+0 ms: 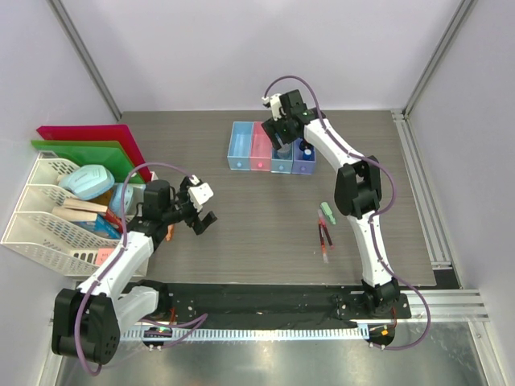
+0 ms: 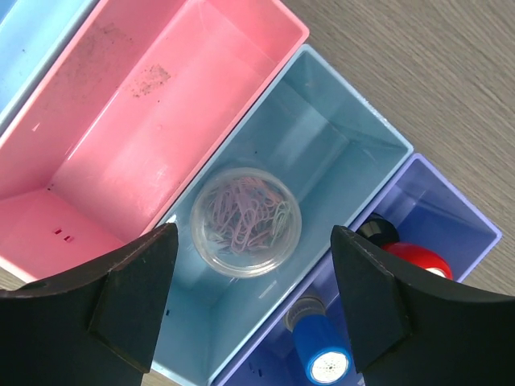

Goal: Sort the stationery into containers
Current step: Place the stationery in the storage box, then pick up the stationery from the center of the board.

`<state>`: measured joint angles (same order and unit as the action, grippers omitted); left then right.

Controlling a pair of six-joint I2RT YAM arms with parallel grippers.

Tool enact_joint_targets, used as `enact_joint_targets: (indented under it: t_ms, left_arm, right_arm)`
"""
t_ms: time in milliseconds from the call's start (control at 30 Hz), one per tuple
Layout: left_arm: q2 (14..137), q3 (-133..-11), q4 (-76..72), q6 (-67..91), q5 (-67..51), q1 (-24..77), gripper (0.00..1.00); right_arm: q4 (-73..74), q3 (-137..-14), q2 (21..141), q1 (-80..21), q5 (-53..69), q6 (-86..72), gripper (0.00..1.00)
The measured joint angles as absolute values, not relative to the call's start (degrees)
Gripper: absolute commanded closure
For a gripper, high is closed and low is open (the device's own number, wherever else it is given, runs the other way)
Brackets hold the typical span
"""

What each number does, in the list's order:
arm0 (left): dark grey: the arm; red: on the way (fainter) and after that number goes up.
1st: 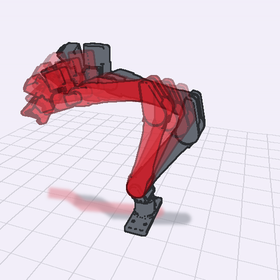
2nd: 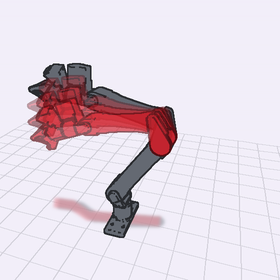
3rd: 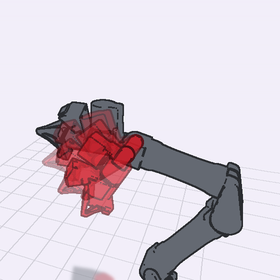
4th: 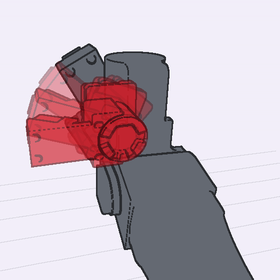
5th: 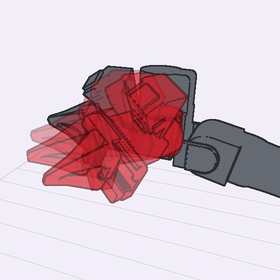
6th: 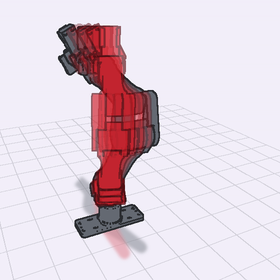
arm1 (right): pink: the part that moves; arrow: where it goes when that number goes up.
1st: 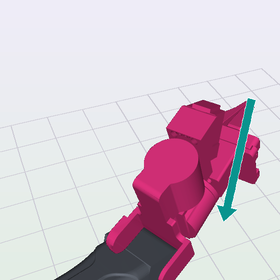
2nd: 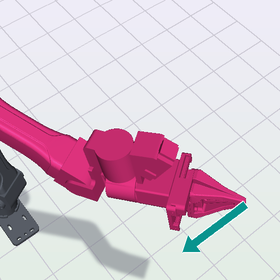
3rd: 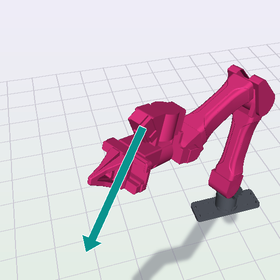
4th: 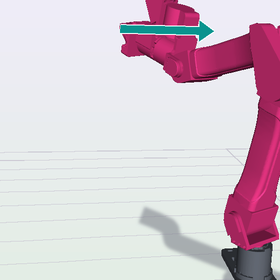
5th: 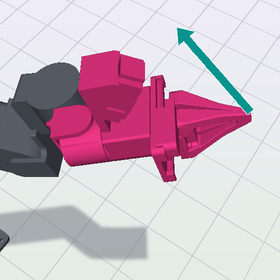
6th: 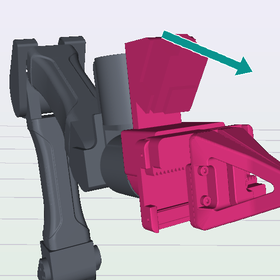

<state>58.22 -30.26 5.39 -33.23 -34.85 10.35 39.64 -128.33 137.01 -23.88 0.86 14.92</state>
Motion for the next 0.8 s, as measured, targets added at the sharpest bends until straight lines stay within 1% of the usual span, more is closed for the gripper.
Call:
enact_joint_targets:
  t_ms: [267,367,467,600,800]
  left_arm:
    - [58.2,-30.2,5.0,-32.9,-35.2,10.3,0.0]
    - [58.3,-30.2,4.1,-32.4,-34.4,10.3,0.0]
    - [58.9,-30.4,4.9,-33.1,-33.3,10.1,0.0]
    - [60.5,-32.7,9.1,-35.0,-31.6,9.0,0.0]
    - [63.3,-35.6,15.5,-36.3,-25.4,8.3,0.0]
  right_arm:
    - [39.1,-128.3,136.6,-23.9,0.7,14.5,0.18]
    - [38.9,-126.5,134.4,-23.9,0.7,13.6,0.18]
    - [39.1,-120.9,128.2,-23.9,1.0,13.2,0.18]
    - [40.6,-111.9,116.7,-23.9,1.6,14.7,0.18]
    - [41.7,-91.5,98.6,-23.9,1.7,18.0,0.19]
